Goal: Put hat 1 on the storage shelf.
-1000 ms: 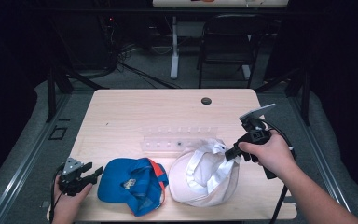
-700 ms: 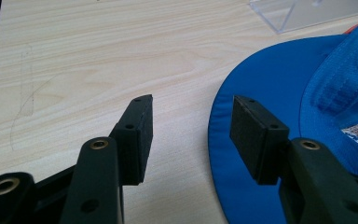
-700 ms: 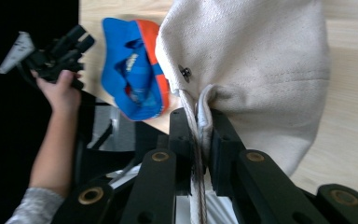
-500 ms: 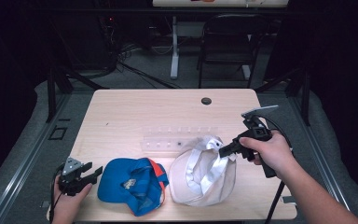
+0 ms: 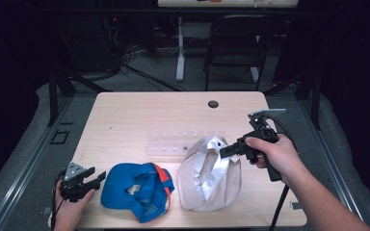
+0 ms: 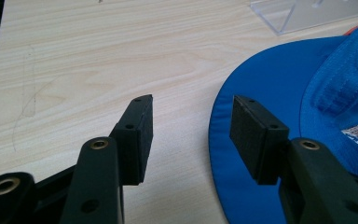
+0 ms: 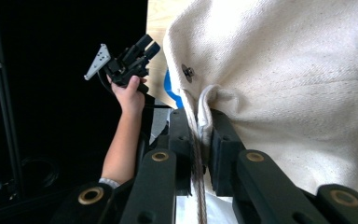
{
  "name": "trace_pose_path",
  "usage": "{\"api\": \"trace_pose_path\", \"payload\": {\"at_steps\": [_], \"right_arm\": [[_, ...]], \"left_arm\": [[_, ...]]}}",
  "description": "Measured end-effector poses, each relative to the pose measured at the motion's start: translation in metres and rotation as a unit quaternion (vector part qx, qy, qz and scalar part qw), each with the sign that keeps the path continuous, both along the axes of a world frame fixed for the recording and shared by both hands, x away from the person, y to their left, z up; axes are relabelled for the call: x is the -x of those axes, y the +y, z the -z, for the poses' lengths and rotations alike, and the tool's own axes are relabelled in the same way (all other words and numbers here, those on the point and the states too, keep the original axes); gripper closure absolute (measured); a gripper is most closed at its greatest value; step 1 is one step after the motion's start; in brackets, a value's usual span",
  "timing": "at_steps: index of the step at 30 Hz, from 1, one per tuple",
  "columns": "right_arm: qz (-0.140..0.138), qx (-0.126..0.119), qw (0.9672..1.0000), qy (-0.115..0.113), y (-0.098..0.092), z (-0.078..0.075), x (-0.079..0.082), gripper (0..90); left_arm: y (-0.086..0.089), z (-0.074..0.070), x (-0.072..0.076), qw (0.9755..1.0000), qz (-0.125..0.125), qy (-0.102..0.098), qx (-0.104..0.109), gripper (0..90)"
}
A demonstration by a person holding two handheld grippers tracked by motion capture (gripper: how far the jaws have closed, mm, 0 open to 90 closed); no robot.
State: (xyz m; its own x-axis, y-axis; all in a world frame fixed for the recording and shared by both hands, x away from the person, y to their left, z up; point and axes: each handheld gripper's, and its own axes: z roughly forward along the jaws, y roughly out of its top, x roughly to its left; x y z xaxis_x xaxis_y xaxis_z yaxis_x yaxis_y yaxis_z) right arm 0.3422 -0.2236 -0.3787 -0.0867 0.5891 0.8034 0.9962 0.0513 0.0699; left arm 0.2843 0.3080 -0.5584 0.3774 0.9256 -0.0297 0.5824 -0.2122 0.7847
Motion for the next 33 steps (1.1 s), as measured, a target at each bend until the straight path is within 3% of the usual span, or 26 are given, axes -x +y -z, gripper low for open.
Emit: {"api": "trace_pose_path", "payload": {"at_steps": [6,17,23,33], "right_arm": [[-0.002,-0.013,0.9999,-0.008,0.003,-0.007,0.000,82.0],[0.020,-0.030,0.9989,-0.028,0.000,-0.026,-0.002,82.0],[0.032,-0.053,0.9975,-0.035,0.003,-0.036,-0.010,82.0],[0.040,-0.061,0.9962,-0.049,0.017,-0.058,-0.025,82.0]], "left_arm": [[0.000,0.000,0.000,1.0000,-0.001,0.000,0.001,49.6],[0.000,0.000,0.000,1.0000,0.000,0.000,0.001,49.6],[-0.001,0.001,0.000,1.0000,0.001,0.000,0.001,49.6],[0.000,0.000,-0.001,1.0000,0.001,0.000,0.003,49.6]]}}
